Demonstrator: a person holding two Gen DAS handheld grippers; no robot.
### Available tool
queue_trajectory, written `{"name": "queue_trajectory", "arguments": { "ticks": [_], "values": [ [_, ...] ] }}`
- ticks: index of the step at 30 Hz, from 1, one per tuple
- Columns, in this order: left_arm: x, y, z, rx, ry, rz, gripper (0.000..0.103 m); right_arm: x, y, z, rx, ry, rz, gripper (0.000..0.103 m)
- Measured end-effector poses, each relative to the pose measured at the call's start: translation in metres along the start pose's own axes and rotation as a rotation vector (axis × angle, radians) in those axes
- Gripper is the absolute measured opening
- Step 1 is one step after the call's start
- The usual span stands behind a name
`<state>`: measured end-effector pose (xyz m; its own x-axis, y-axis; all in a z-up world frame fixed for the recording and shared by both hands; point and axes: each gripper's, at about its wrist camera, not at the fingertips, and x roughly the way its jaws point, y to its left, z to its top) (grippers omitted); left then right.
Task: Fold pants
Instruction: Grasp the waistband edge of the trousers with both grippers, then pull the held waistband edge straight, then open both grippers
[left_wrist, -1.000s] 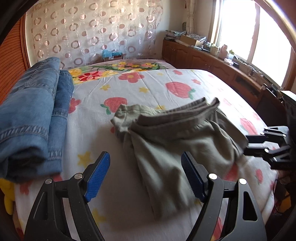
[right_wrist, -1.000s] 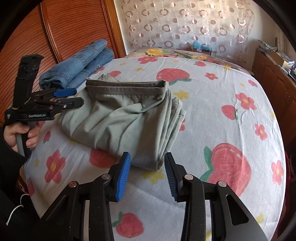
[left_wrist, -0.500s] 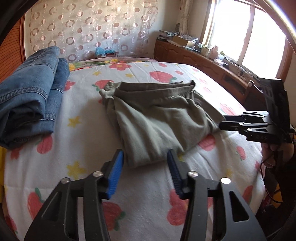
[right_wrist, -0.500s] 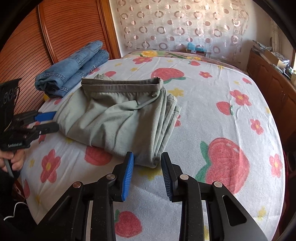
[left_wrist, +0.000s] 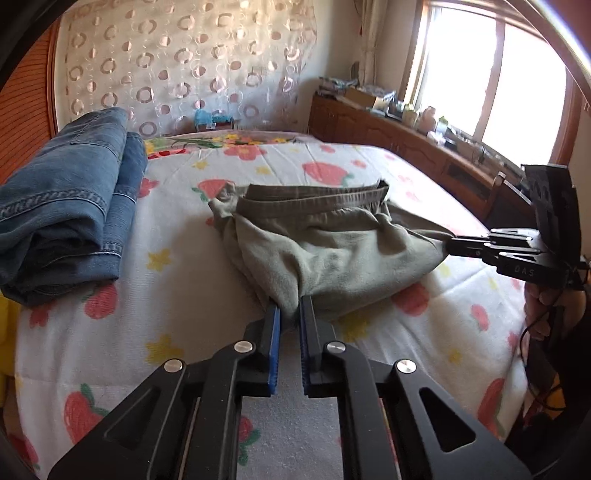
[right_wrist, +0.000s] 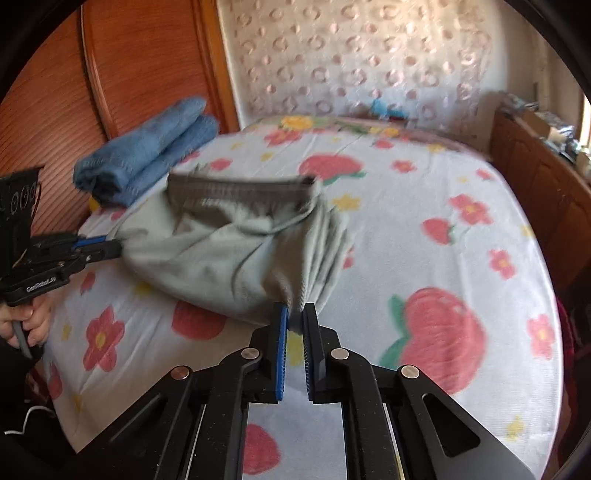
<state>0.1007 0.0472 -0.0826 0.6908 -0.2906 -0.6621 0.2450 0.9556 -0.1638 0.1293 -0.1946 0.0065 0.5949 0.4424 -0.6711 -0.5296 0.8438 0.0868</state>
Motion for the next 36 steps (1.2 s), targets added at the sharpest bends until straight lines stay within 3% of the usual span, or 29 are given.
{"name": "queue_trajectory", "arguments": {
  "ticks": [19,23,28,33,36],
  "values": [
    [-0.036,-0.022,-0.025,0.031,0.030,-0.009,0.011,-0.047,0.016,-0.024,-0.032,-0.001,0.052,0.008],
    [-0.026,-0.013,-0.028,-0.002,0.065,0.011,0.026,-0.044,0.015,-0.031,-0.028,0.022,0.058,0.007],
    [-0.026,-0.006,-0.026,-0.031,0.048,0.028,0.053,-0.045,0.012,-0.035,-0.016,0.030,0.056,0.008],
    [-0.017,0.001,-0.018,-0.042,0.057,0.035,0.066,-0.055,0.020,-0.030,-0.049,0.004,0.026,0.012],
    [-0.013,0.001,-0.010,-0.037,0.054,0.037,0.066,-0.059,0.019,-0.026,-0.044,-0.013,0.013,0.015]
  ]
}}
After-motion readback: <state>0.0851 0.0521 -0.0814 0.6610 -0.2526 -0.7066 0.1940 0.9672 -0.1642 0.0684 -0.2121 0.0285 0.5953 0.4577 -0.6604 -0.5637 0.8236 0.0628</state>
